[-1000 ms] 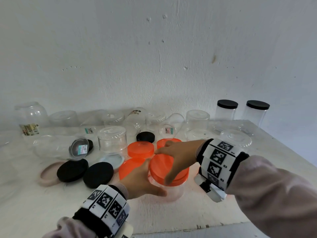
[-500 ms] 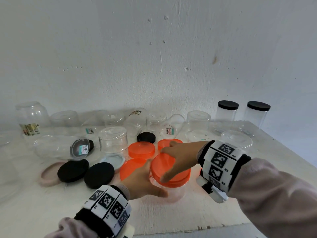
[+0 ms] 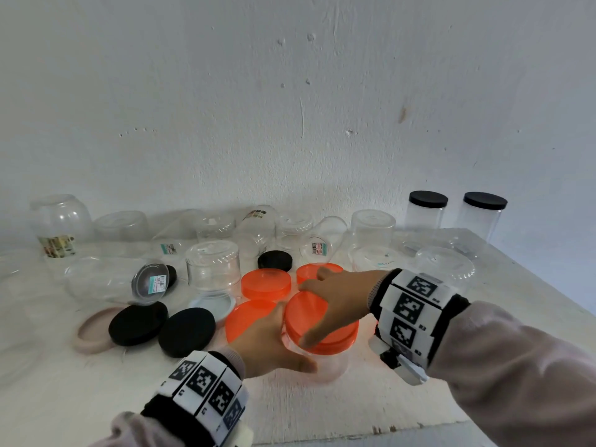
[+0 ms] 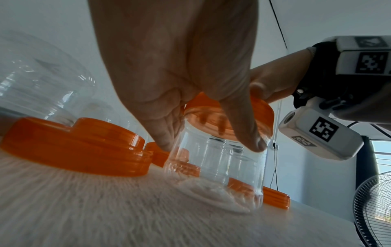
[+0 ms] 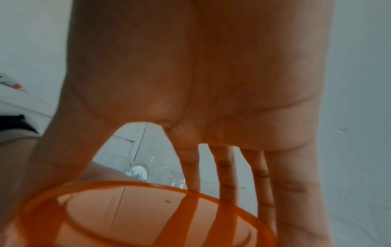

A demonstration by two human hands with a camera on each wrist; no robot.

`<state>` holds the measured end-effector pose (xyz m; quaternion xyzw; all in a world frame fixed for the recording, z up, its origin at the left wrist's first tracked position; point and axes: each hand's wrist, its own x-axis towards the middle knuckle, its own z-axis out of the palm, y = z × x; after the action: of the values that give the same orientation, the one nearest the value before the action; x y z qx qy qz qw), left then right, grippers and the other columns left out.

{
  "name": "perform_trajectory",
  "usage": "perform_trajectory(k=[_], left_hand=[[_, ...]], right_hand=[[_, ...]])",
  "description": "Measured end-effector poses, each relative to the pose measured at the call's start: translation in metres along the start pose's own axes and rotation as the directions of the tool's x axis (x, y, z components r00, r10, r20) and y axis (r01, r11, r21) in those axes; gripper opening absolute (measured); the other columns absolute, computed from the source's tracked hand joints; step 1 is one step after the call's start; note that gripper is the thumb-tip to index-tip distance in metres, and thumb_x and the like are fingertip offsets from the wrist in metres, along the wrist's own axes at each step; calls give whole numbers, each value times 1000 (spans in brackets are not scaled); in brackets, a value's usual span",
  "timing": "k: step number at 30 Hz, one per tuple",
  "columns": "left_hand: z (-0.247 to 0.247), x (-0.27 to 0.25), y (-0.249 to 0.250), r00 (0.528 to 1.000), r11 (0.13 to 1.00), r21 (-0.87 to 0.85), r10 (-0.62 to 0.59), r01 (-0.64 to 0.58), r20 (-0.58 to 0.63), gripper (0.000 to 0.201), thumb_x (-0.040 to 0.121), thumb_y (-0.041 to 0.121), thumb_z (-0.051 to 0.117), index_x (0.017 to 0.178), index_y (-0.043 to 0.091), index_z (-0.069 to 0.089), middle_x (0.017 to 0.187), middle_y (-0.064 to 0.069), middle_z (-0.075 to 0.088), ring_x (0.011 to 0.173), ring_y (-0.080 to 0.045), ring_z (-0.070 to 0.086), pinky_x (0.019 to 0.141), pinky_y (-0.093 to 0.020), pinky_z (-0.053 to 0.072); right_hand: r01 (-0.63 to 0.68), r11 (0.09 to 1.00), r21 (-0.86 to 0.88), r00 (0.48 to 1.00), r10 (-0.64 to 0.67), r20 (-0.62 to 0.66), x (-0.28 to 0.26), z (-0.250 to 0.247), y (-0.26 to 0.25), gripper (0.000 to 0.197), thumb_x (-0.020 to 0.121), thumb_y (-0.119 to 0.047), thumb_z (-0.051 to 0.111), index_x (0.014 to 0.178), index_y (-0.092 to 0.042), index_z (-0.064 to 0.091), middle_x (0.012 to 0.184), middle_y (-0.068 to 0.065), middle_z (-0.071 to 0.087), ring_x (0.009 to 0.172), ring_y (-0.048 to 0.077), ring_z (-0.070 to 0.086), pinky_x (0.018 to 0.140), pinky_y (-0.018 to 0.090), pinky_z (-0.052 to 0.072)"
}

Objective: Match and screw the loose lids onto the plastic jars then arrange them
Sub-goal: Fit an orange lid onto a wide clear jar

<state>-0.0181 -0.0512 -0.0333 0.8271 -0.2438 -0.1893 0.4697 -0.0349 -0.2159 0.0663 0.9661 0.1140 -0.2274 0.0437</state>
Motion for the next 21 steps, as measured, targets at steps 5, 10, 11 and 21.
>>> perform_trajectory(k=[5, 10, 11, 21], left_hand=[[0, -1, 1, 1000, 1000, 7, -3, 3, -6, 115, 59, 23, 90, 148, 21, 18, 134, 11, 49, 126, -8, 46, 110, -32, 37], [1, -1, 2, 1000, 1000, 23, -2, 3, -8, 113, 60, 21, 89, 147, 21, 18, 134, 10, 48, 127, -9, 45, 110, -31, 37], [1, -1, 2, 1000, 1000, 22, -3, 4, -8, 113, 60, 22, 90, 148, 20, 19, 135, 9, 49, 127, -10, 45, 110, -34, 37], [1, -1, -1, 1000, 999, -42, 4, -4, 0, 118, 56, 19, 91, 148, 20, 17, 137, 6, 47, 130, -13, 44, 111, -39, 35]], right_hand=[[19, 1000, 2, 999, -19, 46, -2, -5, -1, 113, 59, -78, 65, 148, -43, 4, 156, -12, 3, 143, 26, 17, 107, 53, 30], [42, 999, 16, 998, -43, 45, -2, -8, 0, 104, 63, -71, 69, 146, -47, 11, 154, -10, 12, 139, 23, 25, 106, 51, 32], [23, 1000, 18, 999, -23, 24, -1, -6, -1, 103, 63, -76, 64, 147, -42, 15, 153, -7, 16, 130, 23, 37, 101, 47, 37], [30, 998, 48, 998, -32, 45, -4, -7, 4, 107, 62, -72, 68, 146, -47, 7, 155, -12, 11, 142, 23, 21, 108, 50, 30]])
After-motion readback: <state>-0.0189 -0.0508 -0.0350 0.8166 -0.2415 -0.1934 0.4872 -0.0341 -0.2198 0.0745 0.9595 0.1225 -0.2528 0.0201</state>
